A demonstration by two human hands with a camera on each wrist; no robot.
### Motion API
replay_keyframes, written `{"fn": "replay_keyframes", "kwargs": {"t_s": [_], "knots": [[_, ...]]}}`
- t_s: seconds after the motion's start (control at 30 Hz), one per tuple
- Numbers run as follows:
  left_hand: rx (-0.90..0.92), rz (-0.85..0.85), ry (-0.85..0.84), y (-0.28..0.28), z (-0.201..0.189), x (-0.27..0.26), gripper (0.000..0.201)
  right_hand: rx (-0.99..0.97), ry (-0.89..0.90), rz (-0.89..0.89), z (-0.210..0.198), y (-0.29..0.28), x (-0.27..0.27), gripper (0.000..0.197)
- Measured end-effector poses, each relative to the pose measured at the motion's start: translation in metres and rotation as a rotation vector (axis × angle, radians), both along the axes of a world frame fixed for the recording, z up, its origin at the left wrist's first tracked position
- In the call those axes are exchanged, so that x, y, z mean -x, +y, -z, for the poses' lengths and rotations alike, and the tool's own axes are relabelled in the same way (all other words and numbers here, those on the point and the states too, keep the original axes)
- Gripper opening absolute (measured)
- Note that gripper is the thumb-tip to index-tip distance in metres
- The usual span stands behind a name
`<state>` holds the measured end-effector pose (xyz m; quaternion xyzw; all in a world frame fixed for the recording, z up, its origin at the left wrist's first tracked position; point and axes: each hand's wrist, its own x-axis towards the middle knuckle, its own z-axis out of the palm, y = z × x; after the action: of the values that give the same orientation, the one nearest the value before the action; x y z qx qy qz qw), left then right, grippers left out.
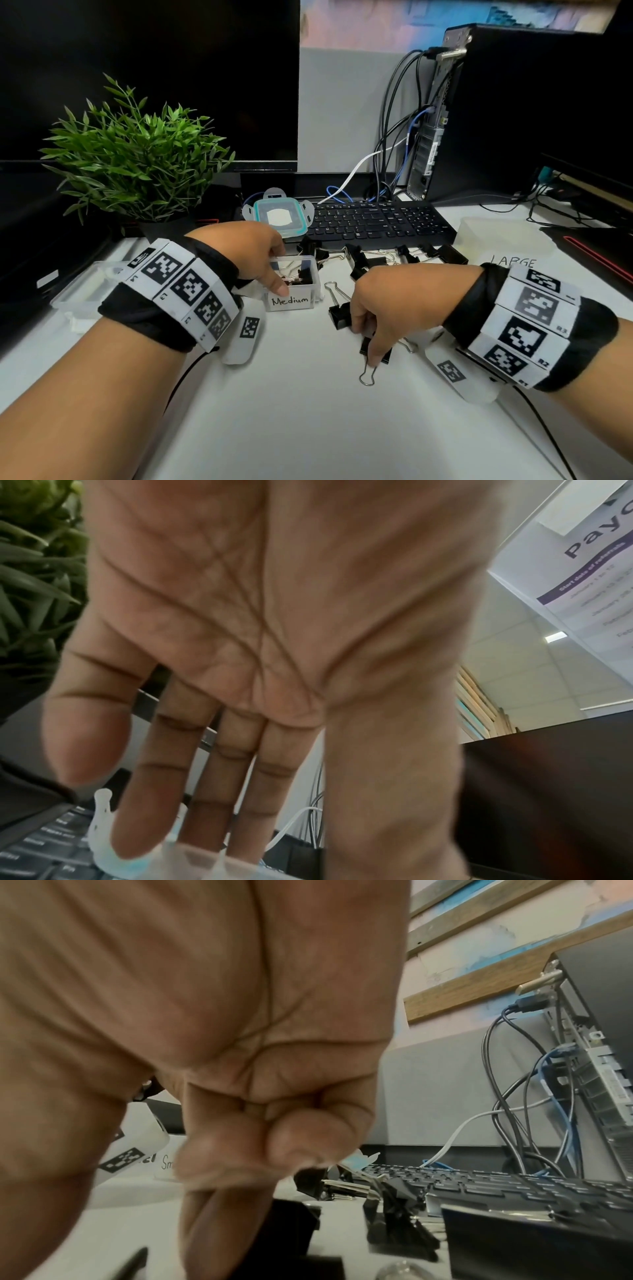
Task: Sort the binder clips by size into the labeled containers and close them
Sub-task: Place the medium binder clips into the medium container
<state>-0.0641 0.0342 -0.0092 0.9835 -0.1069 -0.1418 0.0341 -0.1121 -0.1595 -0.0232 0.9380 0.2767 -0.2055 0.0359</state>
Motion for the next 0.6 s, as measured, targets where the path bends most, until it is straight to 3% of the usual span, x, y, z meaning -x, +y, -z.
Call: {"fn": "replay_keyframes", "kwargs": {"t_s": [0.43, 0.6], "knots": [[-0.026, 0.038, 0.03, 0.0032, -0.0009, -0.0026, 0.078, 0.129, -0.055, -0.089, 0.005, 0.0066, 0.0016, 0.024], [-0.012, 0.051, 0.063, 0.0094, -0.0033, -0.0022, 0.078, 0.089, -0.059, -0.078, 0.0052, 0.0051, 0.0043, 0.019]]}}
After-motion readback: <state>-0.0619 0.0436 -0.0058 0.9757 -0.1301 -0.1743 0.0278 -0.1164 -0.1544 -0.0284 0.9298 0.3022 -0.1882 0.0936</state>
